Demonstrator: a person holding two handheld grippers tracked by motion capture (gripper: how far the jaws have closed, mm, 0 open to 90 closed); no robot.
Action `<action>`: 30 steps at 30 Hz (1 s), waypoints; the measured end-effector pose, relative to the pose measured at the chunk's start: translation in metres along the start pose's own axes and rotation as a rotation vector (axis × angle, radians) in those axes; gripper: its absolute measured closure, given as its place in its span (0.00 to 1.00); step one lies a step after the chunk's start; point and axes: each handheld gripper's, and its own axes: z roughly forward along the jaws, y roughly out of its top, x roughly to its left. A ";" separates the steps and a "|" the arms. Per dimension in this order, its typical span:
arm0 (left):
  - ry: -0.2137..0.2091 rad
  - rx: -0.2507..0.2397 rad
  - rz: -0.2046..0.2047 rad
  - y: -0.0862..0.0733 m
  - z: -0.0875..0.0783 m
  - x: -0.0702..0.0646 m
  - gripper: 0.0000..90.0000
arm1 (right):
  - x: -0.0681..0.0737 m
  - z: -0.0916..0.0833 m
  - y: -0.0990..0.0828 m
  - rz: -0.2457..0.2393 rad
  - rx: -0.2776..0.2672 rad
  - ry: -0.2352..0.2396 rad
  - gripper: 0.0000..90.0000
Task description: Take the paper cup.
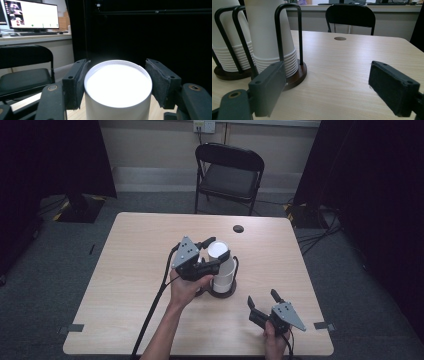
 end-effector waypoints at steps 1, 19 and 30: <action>0.001 0.001 0.001 0.000 -0.001 -0.001 0.40 | 0.000 0.000 0.000 0.002 0.001 -0.001 0.15; 0.006 0.010 -0.030 -0.004 -0.023 -0.006 0.40 | -0.001 0.002 0.001 0.004 0.016 -0.004 0.15; -0.023 0.022 -0.103 -0.014 -0.040 -0.003 0.40 | 0.000 0.002 0.001 0.003 0.019 -0.014 0.15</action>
